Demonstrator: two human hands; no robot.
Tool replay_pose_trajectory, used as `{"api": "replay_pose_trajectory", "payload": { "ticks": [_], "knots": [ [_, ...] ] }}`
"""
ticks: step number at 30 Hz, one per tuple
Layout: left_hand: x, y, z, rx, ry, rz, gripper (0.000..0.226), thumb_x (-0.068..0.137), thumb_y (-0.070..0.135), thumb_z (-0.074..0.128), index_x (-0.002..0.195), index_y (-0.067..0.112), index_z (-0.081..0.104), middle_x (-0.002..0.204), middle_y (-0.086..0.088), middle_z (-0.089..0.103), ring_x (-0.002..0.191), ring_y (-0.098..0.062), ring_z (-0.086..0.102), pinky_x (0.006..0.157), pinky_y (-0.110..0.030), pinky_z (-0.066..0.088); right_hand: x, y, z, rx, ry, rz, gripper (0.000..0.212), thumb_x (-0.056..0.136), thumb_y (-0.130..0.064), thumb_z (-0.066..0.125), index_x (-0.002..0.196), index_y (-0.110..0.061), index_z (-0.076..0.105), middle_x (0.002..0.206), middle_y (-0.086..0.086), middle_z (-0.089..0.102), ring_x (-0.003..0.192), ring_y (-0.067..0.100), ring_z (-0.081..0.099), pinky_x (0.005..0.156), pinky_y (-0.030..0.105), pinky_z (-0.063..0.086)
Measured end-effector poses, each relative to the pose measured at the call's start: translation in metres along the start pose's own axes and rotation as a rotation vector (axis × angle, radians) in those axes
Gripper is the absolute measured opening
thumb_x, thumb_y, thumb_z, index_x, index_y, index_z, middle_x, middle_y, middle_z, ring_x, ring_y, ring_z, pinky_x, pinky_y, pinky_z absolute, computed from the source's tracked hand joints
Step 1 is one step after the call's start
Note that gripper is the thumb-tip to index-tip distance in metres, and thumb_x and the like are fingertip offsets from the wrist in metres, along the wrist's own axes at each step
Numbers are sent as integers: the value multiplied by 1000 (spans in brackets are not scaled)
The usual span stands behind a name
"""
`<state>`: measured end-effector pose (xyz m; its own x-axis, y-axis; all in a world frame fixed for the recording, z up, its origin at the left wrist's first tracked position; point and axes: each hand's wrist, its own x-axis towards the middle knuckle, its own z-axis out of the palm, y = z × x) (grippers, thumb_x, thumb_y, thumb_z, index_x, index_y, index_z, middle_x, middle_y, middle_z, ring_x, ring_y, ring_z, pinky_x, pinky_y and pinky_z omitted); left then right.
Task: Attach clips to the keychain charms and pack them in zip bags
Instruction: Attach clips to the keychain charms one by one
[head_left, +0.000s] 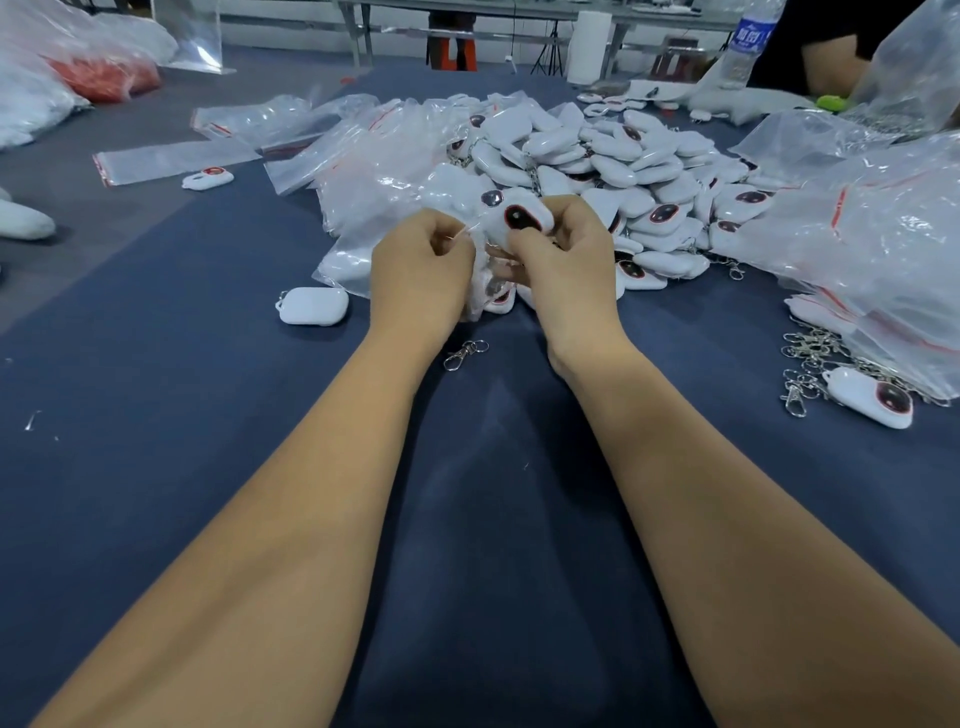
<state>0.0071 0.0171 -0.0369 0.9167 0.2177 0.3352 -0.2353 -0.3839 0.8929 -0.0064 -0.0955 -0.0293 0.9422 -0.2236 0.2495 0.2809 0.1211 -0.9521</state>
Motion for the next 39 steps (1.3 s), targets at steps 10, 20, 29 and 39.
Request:
{"api": "replay_pose_trajectory", "payload": {
  "ticks": [10,20,29,39],
  "knots": [
    [-1,7,-6,-235,112,1,14,90,16,59,78,20,67,63,16,58,61,-2,50,66,-21,43,-4,8,3,-421,-53,-134,19,91,-33,65,90,-15,65,68,-14,51,69,11,51,74,44,52],
    [-3,9,-5,-226,185,72,15,91,17,60,79,17,68,70,9,59,63,-1,48,66,-15,41,-6,7,5,-404,-58,-123,17,81,-21,56,91,-35,54,61,-19,51,60,7,48,72,45,54],
    [3,8,-12,-307,451,59,16,95,15,55,80,19,61,67,13,50,57,4,44,61,-9,38,-4,5,-1,-406,-8,-124,28,82,-8,46,91,-34,49,76,-14,58,63,0,54,64,21,48],
    [2,-3,-7,212,68,30,30,88,19,52,117,23,61,103,8,59,92,-12,53,79,-24,39,1,20,-1,-1283,-205,-240,35,79,-40,62,109,-21,63,117,1,47,120,27,37,93,35,24]
  ]
}}
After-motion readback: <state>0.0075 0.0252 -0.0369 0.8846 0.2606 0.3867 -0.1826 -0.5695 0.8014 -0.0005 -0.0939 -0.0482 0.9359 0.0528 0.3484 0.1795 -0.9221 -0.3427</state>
